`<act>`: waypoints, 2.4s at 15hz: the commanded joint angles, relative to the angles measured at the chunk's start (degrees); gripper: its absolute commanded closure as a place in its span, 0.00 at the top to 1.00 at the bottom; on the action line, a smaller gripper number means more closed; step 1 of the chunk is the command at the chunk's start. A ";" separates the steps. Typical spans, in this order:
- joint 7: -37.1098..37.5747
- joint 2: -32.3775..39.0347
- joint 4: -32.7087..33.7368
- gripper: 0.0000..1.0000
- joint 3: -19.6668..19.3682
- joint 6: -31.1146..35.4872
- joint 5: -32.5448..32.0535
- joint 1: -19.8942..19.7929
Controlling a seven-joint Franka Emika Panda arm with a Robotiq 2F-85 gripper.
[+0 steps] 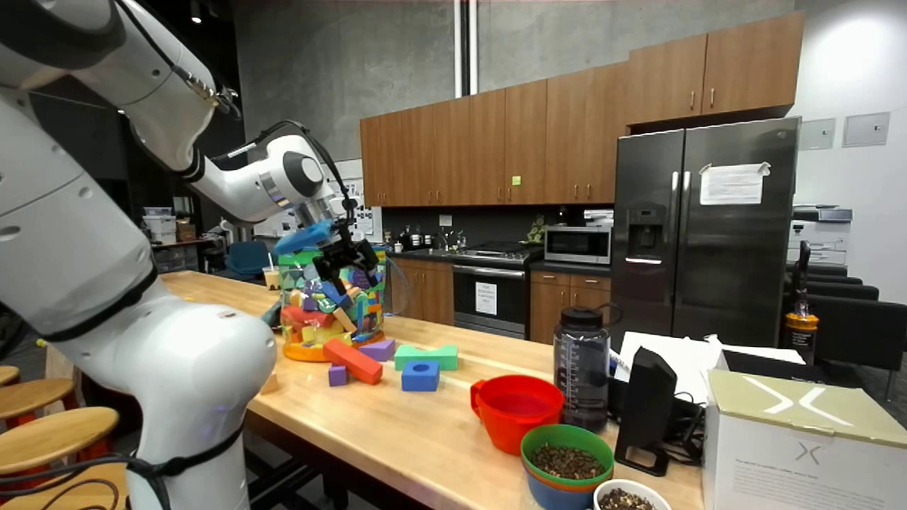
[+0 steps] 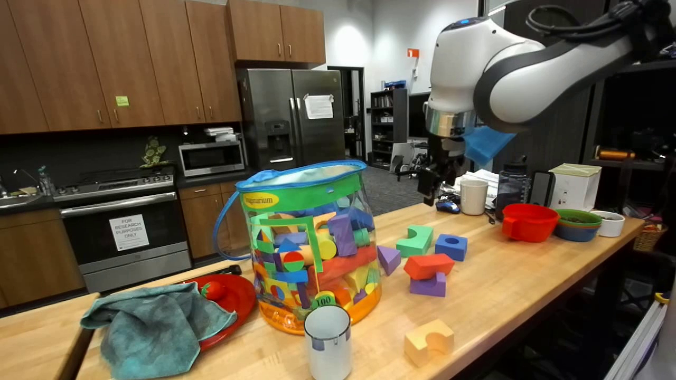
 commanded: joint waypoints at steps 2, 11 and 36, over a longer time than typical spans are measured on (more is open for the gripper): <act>-8.18 6.42 11.04 1.00 -2.41 1.82 -2.55 -1.47; -12.33 14.56 19.28 1.00 -2.62 9.27 -1.73 -0.29; -28.74 31.88 46.41 1.00 -3.62 6.51 12.24 5.97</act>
